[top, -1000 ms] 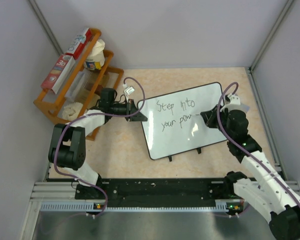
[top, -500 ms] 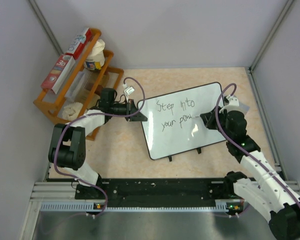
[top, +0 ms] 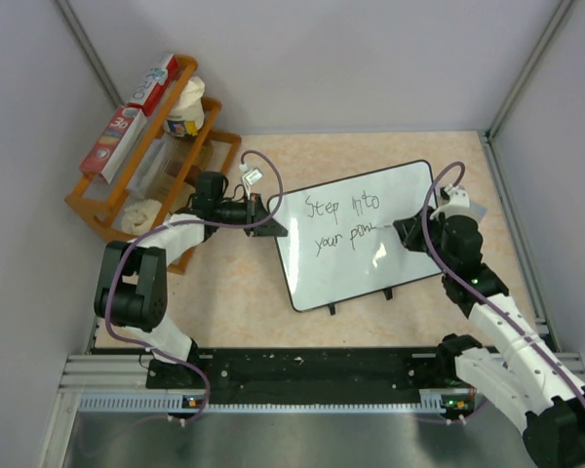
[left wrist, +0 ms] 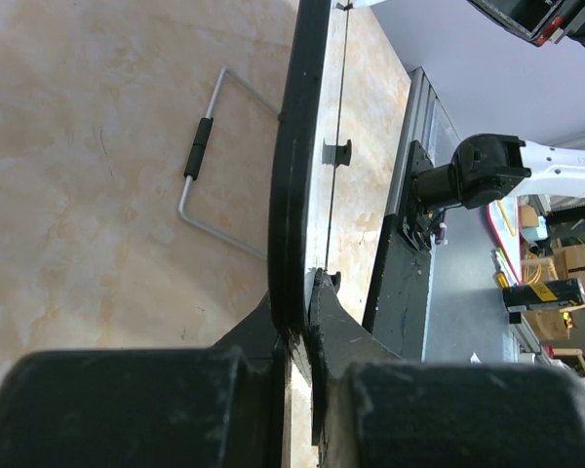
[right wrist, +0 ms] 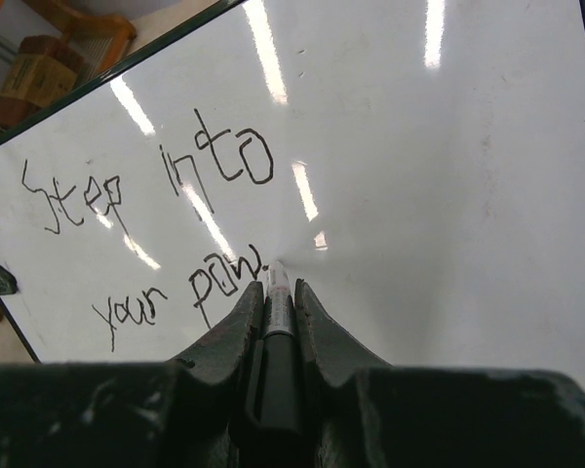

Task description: Write a sentence on the whiteboard

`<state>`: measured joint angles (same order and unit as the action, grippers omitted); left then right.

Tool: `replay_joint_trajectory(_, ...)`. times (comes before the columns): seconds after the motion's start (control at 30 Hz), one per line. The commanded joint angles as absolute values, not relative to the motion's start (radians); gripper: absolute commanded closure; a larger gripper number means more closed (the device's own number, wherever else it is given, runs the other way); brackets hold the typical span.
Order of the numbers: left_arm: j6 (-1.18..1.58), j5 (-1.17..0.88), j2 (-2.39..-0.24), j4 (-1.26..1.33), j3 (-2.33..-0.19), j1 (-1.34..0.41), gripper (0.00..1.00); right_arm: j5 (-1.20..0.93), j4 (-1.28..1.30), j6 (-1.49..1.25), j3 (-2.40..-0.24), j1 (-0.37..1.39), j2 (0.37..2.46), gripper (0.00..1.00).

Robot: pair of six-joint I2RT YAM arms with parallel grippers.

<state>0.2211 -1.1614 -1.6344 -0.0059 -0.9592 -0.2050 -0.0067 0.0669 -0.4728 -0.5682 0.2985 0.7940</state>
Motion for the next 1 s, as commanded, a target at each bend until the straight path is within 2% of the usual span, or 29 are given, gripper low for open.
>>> replay_joint_trajectory(0.0, -0.017, -0.996, -1.667, -0.041, -0.922, -0.250, 1.00, 0.051, 0.048, -0.462, -0.592, 0.275, 0.798, 1.00)
replay_joint_trajectory(0.97, -0.015, -0.999, -1.671, -0.040, -0.925, -0.250, 1.00, -0.064, 0.034, -0.472, -0.595, 0.270, 0.835, 1.00)
